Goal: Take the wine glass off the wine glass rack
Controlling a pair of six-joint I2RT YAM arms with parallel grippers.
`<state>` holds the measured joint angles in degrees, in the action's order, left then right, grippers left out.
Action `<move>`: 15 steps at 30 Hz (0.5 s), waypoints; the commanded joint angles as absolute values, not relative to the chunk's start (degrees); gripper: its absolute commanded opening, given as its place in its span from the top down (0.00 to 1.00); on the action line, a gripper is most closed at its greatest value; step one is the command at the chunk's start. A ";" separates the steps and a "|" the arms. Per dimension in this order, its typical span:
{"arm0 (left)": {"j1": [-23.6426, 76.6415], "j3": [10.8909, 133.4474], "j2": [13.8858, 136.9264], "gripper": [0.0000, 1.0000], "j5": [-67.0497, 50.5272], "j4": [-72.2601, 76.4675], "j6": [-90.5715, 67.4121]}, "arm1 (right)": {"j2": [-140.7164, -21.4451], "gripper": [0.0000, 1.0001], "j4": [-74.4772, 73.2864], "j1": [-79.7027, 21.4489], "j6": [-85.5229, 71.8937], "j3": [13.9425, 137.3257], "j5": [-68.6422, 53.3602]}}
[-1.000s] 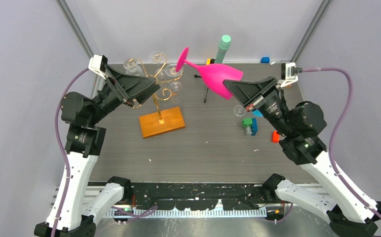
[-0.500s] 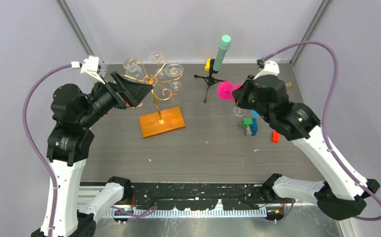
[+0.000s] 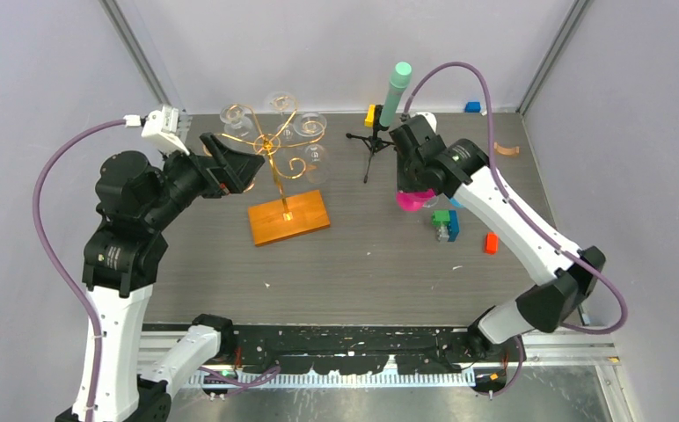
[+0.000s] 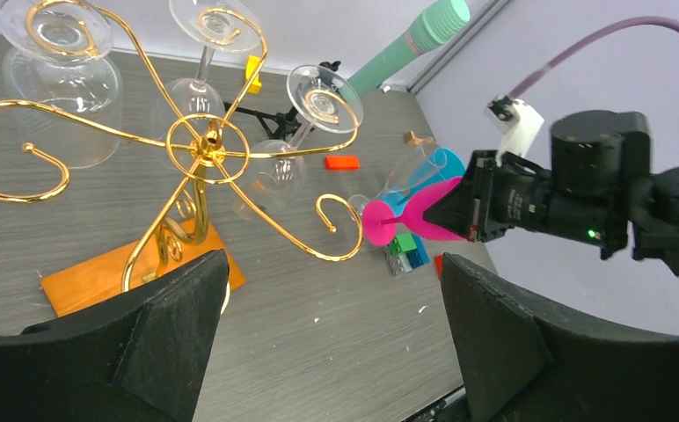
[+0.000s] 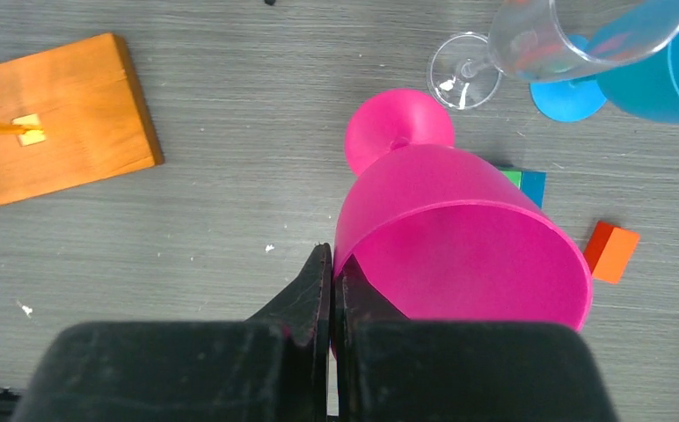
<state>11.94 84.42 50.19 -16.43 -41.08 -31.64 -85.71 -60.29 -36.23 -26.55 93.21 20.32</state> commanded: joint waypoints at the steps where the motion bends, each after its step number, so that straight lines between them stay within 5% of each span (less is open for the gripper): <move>1: 11.87 84.54 49.36 0.07 -14.52 -40.95 -29.62 | -89.55 1.00 -57.42 -32.75 -24.28 96.11 15.59; 15: 11.90 83.32 49.49 0.07 -14.74 -40.70 -30.89 | -105.43 0.99 -56.02 -28.92 -22.71 104.48 11.22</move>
<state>11.94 83.18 49.91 -15.11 -41.47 -31.03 -103.53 -56.60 -29.02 -24.25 99.83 12.21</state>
